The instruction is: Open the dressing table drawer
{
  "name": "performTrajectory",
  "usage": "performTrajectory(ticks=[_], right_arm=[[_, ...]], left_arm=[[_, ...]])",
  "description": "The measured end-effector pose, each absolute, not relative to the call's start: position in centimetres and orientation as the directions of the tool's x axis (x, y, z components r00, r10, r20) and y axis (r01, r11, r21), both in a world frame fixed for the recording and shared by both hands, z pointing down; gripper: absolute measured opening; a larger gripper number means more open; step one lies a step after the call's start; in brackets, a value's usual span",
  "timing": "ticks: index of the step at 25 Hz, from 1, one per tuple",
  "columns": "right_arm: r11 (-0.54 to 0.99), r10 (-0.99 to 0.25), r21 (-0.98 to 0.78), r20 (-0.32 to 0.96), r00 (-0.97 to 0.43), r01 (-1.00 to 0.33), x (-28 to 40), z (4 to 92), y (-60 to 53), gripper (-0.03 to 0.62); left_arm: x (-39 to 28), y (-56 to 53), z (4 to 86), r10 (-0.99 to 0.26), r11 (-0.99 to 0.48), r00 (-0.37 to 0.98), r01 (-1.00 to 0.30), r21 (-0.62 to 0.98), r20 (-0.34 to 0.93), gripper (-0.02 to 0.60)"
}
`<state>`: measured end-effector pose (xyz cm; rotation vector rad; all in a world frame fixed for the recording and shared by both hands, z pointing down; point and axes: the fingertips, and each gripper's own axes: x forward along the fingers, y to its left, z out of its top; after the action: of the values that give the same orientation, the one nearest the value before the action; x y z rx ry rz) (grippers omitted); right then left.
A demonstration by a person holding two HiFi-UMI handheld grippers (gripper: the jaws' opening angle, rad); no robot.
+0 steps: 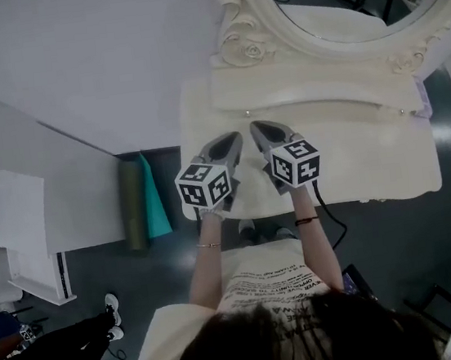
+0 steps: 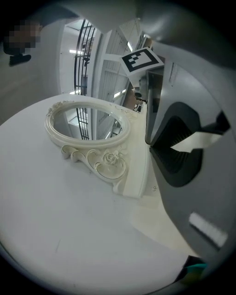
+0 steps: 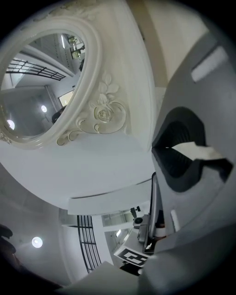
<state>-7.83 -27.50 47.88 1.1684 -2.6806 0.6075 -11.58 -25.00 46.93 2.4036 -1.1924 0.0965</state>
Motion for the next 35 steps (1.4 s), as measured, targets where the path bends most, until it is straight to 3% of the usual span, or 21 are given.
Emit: performTrajectory(ticks=[8,35], right_arm=[[0.513,-0.731,-0.323,0.322,-0.602,-0.795,-7.0,49.2,-28.3,0.003],[0.417,-0.689,-0.37,0.467,-0.554,-0.83,-7.4,54.6,-31.5,0.035]], left_arm=[[-11.7,-25.6,48.0,-0.707,-0.55,0.649,-0.755,0.358,0.281,-0.003],[-11.2,-27.1,51.1,-0.709,-0.492,0.611,-0.786,0.375,0.352,-0.003]])
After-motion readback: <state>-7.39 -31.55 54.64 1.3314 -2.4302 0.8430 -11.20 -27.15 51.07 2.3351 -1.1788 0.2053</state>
